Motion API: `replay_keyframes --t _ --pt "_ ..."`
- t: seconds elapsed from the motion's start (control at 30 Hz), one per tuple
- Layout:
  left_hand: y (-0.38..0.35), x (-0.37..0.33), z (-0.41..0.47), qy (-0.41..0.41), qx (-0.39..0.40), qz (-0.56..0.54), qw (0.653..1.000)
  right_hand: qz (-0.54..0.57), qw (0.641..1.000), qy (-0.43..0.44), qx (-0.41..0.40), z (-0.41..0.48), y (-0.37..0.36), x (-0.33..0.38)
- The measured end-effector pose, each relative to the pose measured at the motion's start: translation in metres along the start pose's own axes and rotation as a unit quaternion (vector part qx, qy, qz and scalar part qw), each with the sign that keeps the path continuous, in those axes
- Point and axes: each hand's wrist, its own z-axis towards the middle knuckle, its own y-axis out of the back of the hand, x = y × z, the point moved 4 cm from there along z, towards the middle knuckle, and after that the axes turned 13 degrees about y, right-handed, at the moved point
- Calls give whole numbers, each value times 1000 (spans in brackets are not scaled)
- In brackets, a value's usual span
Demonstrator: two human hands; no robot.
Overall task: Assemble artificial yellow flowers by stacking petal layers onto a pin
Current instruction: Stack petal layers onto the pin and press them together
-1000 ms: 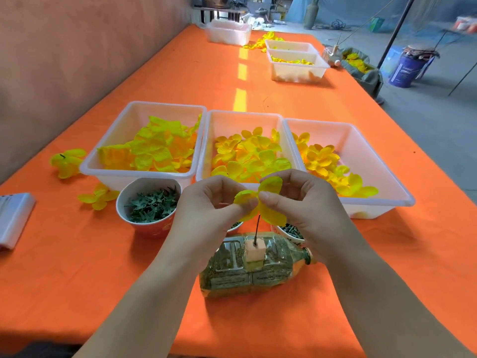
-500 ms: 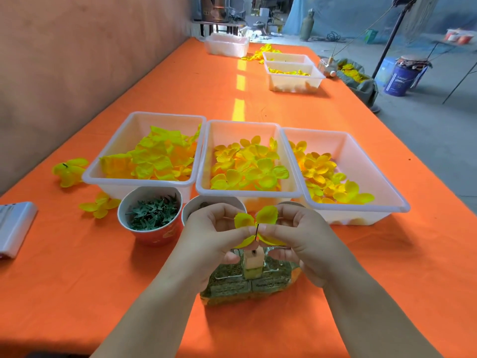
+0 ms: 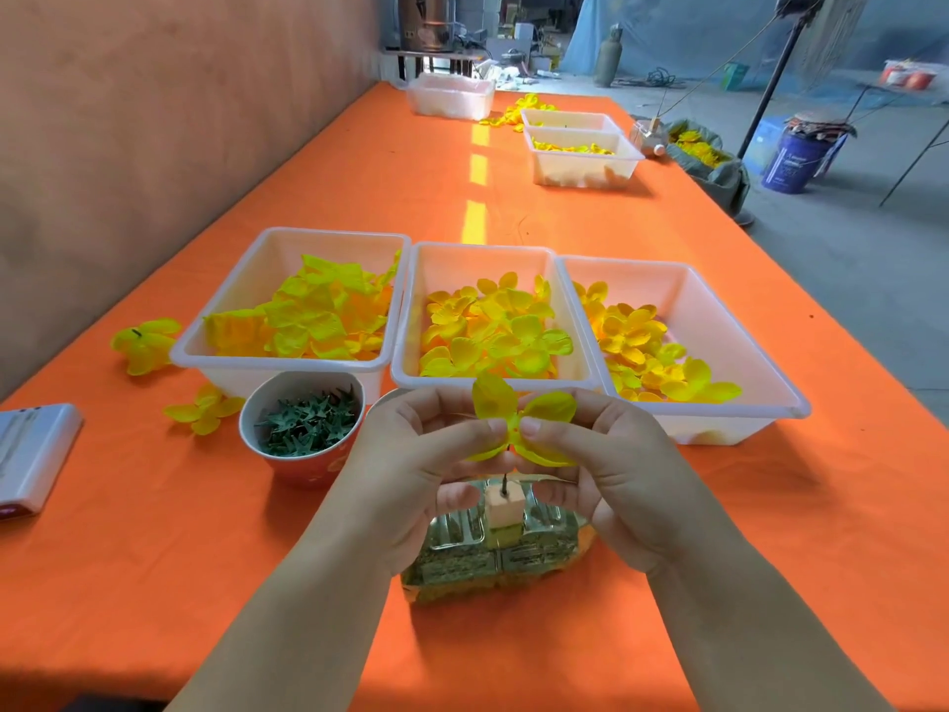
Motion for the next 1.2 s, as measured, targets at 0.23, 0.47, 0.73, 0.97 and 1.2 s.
replay_keyframes --t 0.23,0.47,0.73,0.97,1.2 --pt "-2 10 4 57 7 -34 998 -8 999 -41 -2 2 0 -9" --pt "-6 11 7 75 13 -63 995 -6 999 -46 1 7 -2 -7" --pt "-5 15 6 54 -13 8 998 -53 996 -68 6 6 2 -21" --pt "3 21 8 -42 -133 204 969 -209 978 8 -6 4 13 -29" --pt "10 24 13 -65 -137 266 952 -344 936 78 14 7 15 -24"
